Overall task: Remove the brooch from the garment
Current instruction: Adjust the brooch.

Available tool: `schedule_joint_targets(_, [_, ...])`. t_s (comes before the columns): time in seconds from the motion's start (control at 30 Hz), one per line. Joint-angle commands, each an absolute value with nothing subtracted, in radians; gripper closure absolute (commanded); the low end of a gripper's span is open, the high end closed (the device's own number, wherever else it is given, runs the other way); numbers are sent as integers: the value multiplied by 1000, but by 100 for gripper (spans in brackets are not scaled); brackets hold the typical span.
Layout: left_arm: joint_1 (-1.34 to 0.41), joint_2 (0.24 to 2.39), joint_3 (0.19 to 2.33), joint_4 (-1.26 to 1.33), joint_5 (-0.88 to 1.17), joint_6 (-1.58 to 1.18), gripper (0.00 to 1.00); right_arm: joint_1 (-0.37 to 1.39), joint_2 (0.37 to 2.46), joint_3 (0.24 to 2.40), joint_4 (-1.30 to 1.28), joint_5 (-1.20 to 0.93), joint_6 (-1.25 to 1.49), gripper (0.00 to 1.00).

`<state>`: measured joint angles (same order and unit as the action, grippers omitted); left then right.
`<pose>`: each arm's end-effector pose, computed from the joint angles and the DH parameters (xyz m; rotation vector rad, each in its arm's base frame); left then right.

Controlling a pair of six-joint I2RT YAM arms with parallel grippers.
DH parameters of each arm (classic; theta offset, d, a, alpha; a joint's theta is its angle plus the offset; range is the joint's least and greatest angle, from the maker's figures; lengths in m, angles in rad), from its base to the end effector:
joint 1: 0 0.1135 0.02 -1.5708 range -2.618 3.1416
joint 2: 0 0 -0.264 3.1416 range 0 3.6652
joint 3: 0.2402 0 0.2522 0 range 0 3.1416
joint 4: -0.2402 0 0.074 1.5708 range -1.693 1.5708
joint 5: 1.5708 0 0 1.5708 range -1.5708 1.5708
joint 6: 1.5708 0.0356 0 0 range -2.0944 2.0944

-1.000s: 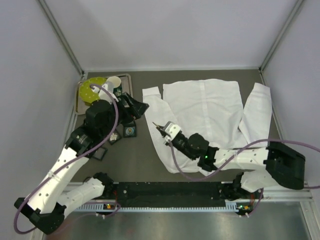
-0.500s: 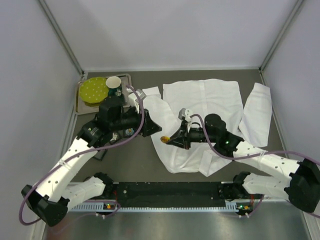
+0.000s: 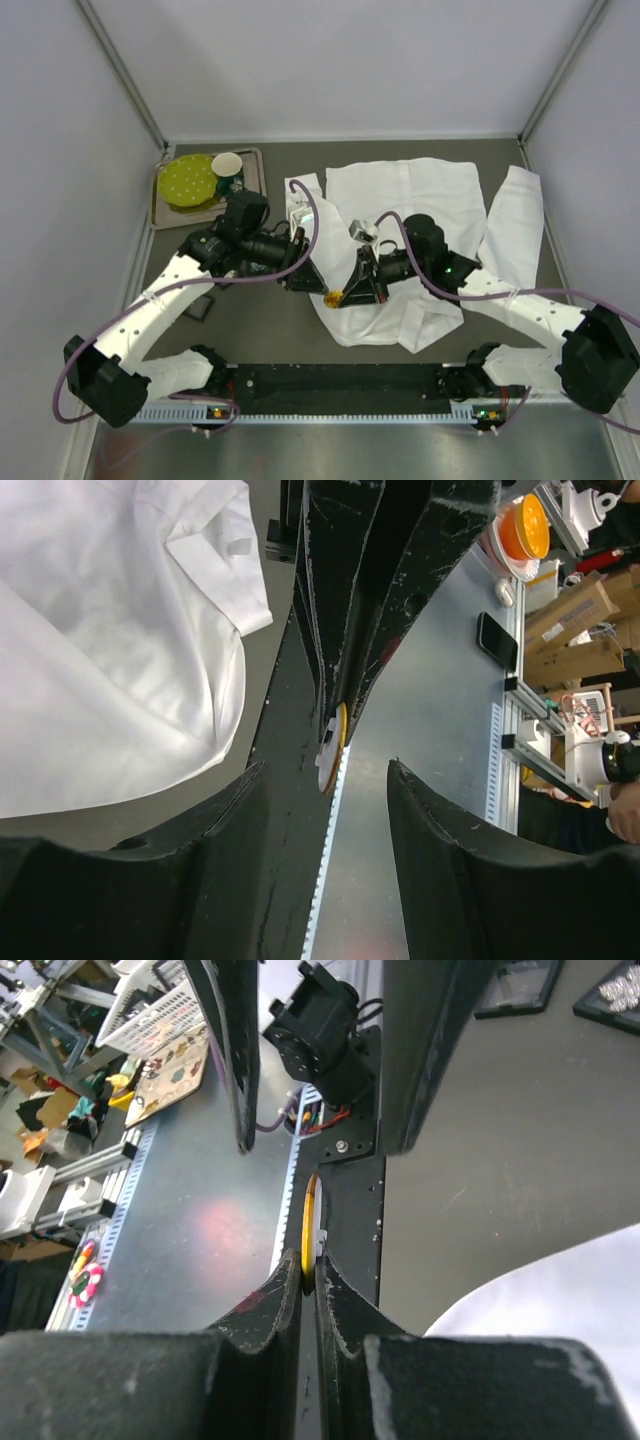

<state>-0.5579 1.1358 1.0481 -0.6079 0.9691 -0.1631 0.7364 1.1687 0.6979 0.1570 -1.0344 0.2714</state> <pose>0.1798 -0.1468 0.3309 0.9794 2.0865 -1.4717 0.1646 0.1905 0.2703 -1.2085 1.6767 1.6218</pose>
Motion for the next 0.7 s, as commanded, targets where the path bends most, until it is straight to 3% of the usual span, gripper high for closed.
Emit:
schedule_joint_targets(0.0, [-571,1150,1065,-607,1055,-143,46,727,1198,782,190,-1126,285,100])
schedule_joint_targets(0.47, [-591,1158,1052,-601,1078,-147,62,727,1267,827,169,-1138,268,100])
schedule_joint_targets(0.67, [-595,1163,1051,-618,1054,-141,61,727,1266,831,186,-1141,279,100])
